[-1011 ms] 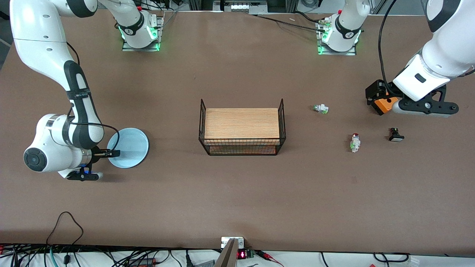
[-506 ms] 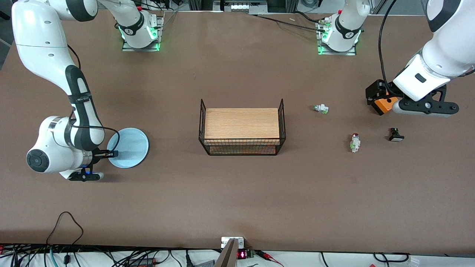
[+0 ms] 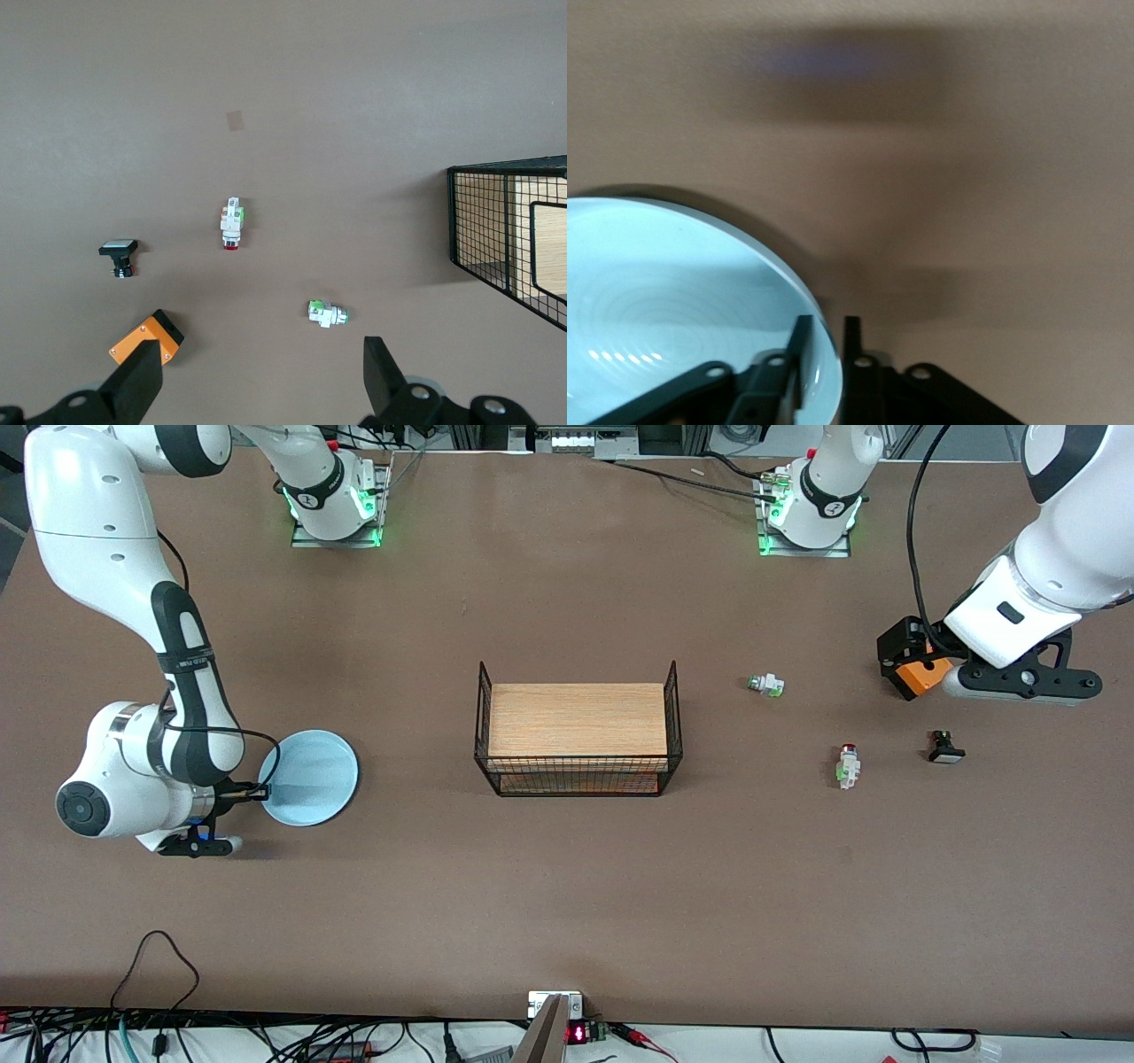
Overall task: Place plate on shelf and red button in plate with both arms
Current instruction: 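Lower the right gripper onto the plate rim and close it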
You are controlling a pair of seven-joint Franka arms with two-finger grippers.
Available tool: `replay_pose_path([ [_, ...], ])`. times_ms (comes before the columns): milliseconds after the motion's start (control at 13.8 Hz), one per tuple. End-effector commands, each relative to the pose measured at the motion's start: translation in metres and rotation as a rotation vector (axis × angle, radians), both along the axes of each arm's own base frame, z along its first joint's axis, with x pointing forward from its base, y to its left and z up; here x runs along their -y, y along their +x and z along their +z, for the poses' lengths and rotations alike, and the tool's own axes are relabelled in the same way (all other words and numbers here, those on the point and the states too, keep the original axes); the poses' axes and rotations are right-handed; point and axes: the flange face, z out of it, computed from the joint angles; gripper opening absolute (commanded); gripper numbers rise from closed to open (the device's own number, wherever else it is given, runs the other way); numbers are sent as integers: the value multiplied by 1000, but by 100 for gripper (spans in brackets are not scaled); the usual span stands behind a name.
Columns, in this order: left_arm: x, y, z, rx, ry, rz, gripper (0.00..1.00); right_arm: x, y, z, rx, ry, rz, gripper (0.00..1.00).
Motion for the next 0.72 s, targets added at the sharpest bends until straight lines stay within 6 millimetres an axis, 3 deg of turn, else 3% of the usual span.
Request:
replay_pose_path([
  [0,-3,1,6,-4,1,-7,100,3,-1,-2,-23,4,9,5],
  [72,-3,1,6,-6,1,-7,100,3,-1,-3,-23,3,7,0],
  [361,-3,1,6,-6,1,-7,100,4,-1,-6,-27,3,6,0],
  [650,-6,1,6,-4,1,-4,100,3,2,5,-10,4,9,0],
])
